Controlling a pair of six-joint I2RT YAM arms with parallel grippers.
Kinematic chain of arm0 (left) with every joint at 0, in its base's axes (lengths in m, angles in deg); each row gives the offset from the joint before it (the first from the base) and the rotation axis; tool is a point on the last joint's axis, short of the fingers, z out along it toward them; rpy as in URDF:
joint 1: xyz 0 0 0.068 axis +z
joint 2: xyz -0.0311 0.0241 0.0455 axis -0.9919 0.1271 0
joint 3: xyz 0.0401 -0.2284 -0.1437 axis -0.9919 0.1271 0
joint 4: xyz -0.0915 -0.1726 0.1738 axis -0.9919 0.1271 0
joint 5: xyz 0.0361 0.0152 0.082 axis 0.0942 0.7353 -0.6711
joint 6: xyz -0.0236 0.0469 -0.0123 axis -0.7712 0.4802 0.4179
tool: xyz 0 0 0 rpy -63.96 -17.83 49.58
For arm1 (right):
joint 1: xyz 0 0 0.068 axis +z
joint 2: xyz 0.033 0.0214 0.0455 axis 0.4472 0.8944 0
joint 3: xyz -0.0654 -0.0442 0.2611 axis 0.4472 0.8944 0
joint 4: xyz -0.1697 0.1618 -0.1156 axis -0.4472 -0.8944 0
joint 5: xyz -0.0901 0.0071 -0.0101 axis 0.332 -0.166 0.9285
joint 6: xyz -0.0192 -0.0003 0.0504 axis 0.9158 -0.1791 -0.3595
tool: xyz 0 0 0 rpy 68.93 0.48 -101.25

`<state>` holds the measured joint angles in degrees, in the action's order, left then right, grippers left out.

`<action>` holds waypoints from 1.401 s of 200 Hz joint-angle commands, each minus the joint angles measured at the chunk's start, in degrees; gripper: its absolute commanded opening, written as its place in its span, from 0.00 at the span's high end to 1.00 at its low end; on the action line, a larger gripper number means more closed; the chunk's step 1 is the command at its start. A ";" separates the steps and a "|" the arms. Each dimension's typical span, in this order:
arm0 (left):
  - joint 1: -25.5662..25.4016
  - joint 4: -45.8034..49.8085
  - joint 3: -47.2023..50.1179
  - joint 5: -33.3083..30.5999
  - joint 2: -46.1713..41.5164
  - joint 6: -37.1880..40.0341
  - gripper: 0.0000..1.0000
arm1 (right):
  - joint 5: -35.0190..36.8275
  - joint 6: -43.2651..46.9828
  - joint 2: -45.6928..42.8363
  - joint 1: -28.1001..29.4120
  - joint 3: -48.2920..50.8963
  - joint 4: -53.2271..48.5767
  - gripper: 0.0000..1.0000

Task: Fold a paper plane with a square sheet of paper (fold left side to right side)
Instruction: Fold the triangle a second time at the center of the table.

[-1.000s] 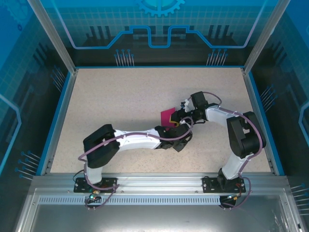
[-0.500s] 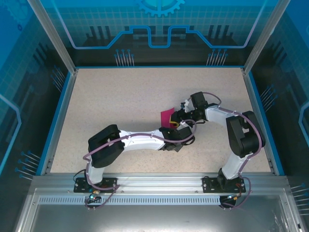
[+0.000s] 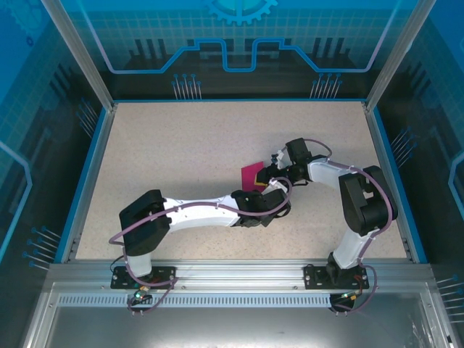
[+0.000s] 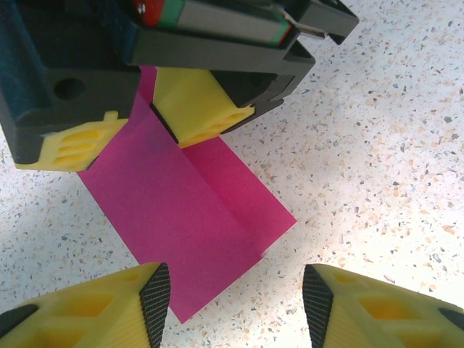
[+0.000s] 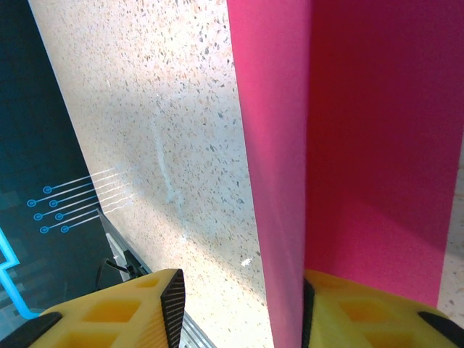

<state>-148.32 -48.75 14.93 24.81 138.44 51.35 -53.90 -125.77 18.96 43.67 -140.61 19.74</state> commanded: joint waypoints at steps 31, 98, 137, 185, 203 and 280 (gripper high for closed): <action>-0.11 -1.27 1.62 -0.09 -1.87 1.02 0.43 | -0.44 0.61 0.54 0.02 -1.87 -1.83 0.55; 0.21 0.09 -3.86 1.78 5.55 0.50 0.40 | -1.77 0.25 0.19 0.09 -2.08 -1.64 0.55; 0.42 2.90 -6.50 -0.37 9.24 -1.42 0.40 | -2.02 -0.09 0.22 0.22 -2.04 -1.32 0.55; 0.53 3.27 -7.30 -2.30 9.84 -1.61 0.47 | -1.88 -0.10 0.44 0.30 -1.91 -1.13 0.55; 0.56 3.27 -7.40 -2.78 9.64 -1.52 0.57 | -1.80 0.02 0.50 0.41 -1.90 -1.21 0.55; 0.51 2.43 -5.49 -2.80 7.19 -1.44 0.91 | -0.70 1.18 0.91 0.39 -2.12 -2.33 0.55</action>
<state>-147.99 -46.78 9.07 23.33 147.47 50.25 -54.07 -125.75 18.96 43.78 -141.52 19.26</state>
